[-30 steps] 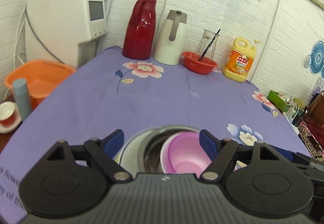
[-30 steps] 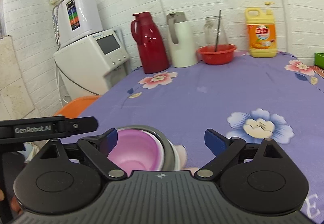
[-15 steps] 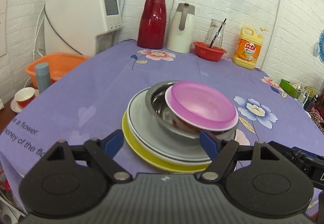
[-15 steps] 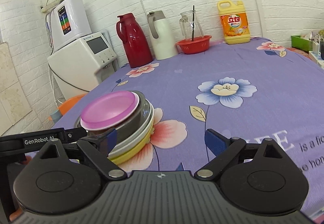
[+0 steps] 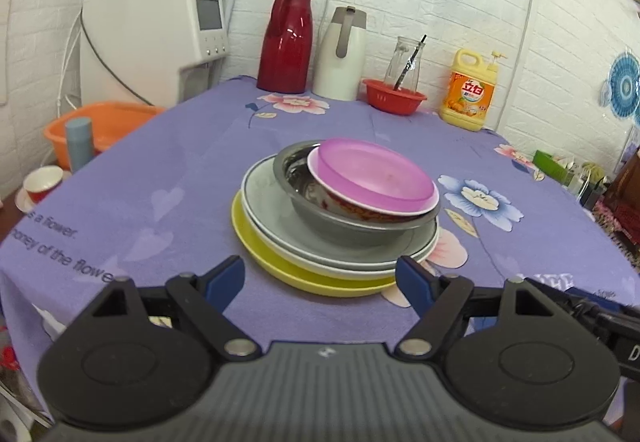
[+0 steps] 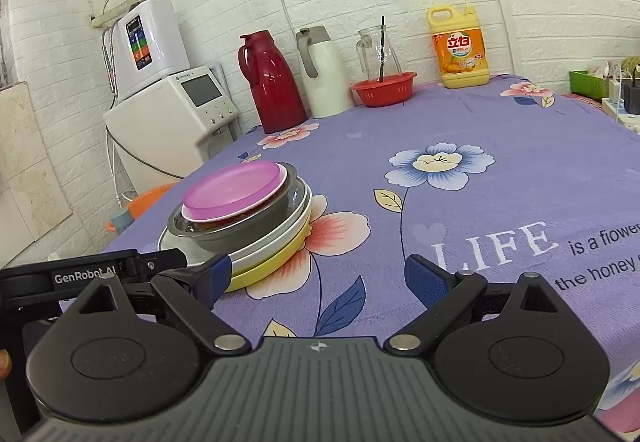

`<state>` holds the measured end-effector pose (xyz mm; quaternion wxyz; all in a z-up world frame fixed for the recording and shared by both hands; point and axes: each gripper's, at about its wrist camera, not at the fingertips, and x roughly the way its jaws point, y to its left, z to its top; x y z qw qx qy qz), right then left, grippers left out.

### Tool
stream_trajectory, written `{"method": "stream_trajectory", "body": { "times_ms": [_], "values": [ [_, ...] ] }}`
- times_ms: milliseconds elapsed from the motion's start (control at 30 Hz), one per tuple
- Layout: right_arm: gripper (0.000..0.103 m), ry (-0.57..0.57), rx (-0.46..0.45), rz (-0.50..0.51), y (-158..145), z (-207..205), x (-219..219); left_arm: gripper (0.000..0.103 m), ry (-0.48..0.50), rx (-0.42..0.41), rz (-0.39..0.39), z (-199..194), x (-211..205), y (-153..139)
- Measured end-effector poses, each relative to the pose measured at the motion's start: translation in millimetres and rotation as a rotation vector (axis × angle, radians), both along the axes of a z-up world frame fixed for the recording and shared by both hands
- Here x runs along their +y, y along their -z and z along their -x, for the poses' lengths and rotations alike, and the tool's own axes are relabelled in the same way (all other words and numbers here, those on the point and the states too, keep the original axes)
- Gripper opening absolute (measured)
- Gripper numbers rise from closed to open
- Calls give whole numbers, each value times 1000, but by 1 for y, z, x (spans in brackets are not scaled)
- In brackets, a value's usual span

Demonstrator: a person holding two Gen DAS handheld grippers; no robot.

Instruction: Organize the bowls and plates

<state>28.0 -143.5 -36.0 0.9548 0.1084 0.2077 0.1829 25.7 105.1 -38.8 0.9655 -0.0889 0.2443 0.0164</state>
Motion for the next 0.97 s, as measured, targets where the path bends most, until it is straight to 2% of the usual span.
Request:
{"method": "stream_trajectory", "body": {
  "times_ms": [200,367,667,800,967],
  "values": [
    [103,9,16,60,7,7,5,78,30,5,-12,9,-7,4],
    [103,12,64,106,19,16,6,78,71,32,0,19,-13,14],
    [103,-2,69,104,20,23,4,78,94,4,-66,26,-26,10],
    [103,1,74,95,21,23,2,79,127,-4,-60,28,-29,9],
    [103,0,70,93,21,25,3,79,124,-16,-73,30,-31,8]
  ]
}}
